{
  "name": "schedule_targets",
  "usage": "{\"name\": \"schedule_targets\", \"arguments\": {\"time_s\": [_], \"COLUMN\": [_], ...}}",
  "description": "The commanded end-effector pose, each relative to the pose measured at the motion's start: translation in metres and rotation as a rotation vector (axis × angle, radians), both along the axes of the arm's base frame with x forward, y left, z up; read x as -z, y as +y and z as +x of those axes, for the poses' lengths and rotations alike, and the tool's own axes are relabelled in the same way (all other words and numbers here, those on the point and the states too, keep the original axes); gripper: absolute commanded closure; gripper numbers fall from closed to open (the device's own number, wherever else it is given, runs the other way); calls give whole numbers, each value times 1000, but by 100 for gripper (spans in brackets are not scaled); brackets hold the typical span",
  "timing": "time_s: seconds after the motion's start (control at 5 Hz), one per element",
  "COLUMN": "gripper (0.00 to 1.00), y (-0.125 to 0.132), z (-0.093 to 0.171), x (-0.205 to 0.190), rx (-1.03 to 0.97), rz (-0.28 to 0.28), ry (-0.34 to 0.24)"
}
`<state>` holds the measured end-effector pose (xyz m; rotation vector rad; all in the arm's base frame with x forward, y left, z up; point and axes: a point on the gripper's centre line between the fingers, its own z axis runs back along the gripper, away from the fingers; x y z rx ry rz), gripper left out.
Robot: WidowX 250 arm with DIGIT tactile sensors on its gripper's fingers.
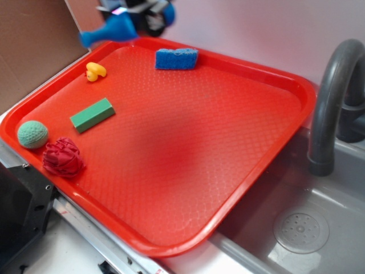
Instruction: Grab the blue bottle.
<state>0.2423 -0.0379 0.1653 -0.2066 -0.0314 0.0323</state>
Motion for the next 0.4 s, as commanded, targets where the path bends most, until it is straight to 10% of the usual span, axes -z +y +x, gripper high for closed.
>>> {"name": "schedule_targets", "arguments": {"time_s": [0.0,0.2], "gripper": [100,100], "y": [12,17], "z": [-32,-26], "x": [-21,-18], "rx": [-71,-29], "rz": [57,144], "ry": [-74,-55]}}
